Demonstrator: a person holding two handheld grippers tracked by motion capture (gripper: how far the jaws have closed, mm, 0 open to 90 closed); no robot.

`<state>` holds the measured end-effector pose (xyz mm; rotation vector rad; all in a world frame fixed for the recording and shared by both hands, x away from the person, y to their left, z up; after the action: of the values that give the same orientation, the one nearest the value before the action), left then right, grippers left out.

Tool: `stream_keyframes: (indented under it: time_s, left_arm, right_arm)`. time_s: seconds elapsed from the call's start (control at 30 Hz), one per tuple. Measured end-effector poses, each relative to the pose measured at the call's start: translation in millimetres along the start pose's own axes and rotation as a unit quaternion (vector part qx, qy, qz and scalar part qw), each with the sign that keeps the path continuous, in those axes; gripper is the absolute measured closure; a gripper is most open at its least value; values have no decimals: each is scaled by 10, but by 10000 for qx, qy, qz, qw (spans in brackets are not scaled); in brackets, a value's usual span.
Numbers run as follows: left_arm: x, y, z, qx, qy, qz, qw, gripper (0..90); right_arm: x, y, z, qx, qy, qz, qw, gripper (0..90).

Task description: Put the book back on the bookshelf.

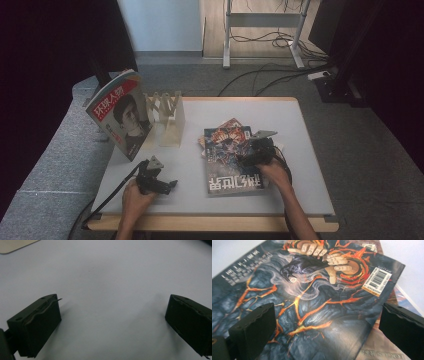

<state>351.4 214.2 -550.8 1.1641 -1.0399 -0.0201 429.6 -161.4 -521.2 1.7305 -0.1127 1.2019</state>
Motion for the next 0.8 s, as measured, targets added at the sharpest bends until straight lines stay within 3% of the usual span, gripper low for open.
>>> stream_keyframes:
  time_s: [0.27, 0.5, 0.6, 0.77, 0.8]
  left_arm:
    - [2, -1, -3, -14, -4, -7, 10000, 0]
    - [21, 2, -11, -72, -34, -64, 9999, 0]
    - [51, 11, -35, -310, 157, 39, 9994, 0]
    - [105, 43, -76, -395, 275, 253, 9985, 0]
    - [136, 57, -76, -316, 190, 201, 9991, 0]
  right_arm:
    - [-38, 219, 5, -7, -109, 101, 9999, 8]
    - [-115, 349, -30, -5, -48, 155, 9999, 8]
    - [-142, 417, -54, 33, -53, 199, 9998, 8]
    - [-203, 530, -70, -30, 5, 271, 9996, 8]
    - [-220, 548, -71, -44, -22, 281, 9996, 8]
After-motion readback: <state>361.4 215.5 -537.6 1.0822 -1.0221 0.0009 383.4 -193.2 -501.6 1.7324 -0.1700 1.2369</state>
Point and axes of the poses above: each handheld gripper's, and its own axes: y roughly backward along the jaws, x roughly out of its top, z roughly to its right, the point moved 3 cm from there along -y, roughly forward along the jaws
